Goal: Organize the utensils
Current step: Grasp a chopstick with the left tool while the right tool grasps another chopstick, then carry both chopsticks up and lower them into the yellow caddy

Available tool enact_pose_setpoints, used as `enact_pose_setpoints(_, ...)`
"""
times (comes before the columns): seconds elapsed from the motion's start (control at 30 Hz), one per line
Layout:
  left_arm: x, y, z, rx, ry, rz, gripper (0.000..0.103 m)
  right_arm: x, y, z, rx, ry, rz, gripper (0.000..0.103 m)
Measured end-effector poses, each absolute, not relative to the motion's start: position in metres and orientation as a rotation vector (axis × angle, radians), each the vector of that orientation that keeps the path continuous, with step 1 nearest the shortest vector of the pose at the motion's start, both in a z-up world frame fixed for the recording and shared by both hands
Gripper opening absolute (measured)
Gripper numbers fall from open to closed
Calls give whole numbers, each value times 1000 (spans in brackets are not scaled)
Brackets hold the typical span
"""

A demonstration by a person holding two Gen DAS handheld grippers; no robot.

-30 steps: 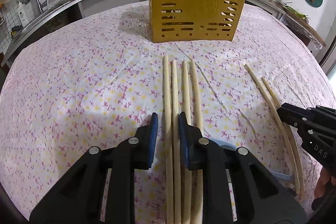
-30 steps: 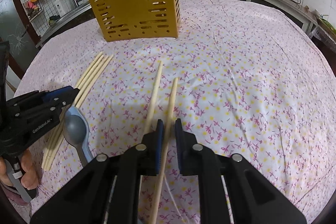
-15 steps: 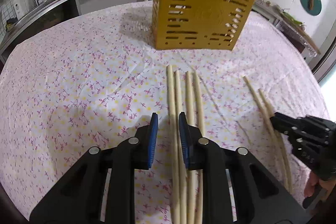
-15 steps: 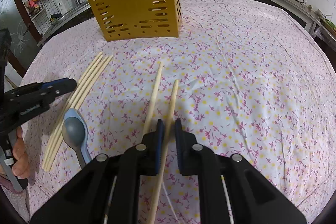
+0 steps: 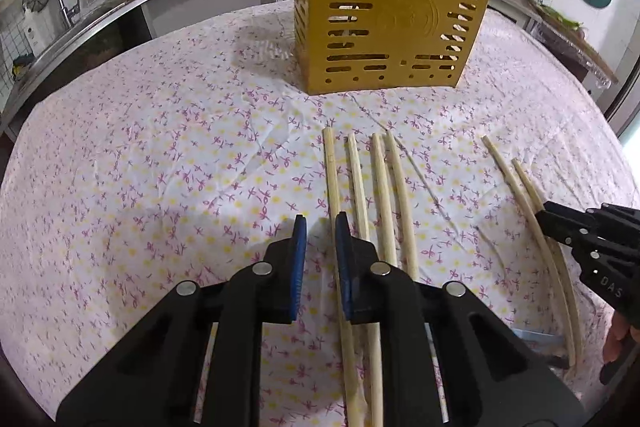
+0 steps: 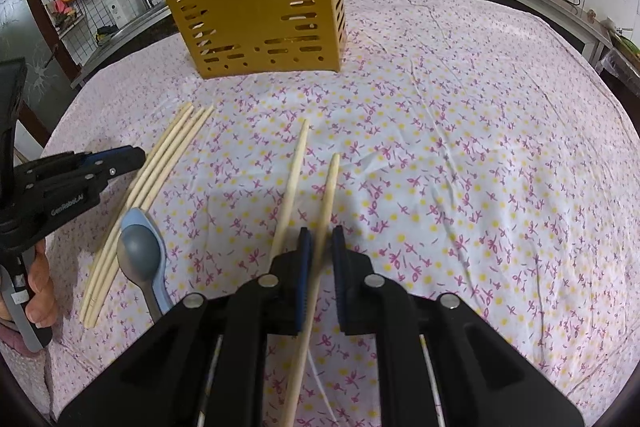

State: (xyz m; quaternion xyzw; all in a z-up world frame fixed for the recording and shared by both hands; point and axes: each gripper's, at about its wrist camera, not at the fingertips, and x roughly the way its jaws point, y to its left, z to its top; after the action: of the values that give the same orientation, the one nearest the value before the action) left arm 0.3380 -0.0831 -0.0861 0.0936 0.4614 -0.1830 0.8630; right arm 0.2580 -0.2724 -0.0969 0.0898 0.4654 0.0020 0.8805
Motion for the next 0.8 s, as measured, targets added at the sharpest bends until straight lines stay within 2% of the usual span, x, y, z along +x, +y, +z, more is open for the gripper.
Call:
enact_pose_setpoints(0.1,348,-94,-91,202,1053,-411,14,262,-271,-96,184,994,-6,11)
enact_pose_setpoints(0.27,348,-121,-89,361,1071,-352,12,273,-268,-92,172,1084,-33,10)
enact_pose_setpoints(0.4,348,-122,-89,362,1083,-344,5,275,-266,-91,163,1109,-37,8)
enact_pose_setpoints(0.6,333,-102,-85,286,1011,-289,4,262,-271,-90,176,1043,-44,6)
enact_pose_setpoints(0.8,309,-72,-62,103,864,-265,4,240,-273,-70,208,871,-17,6)
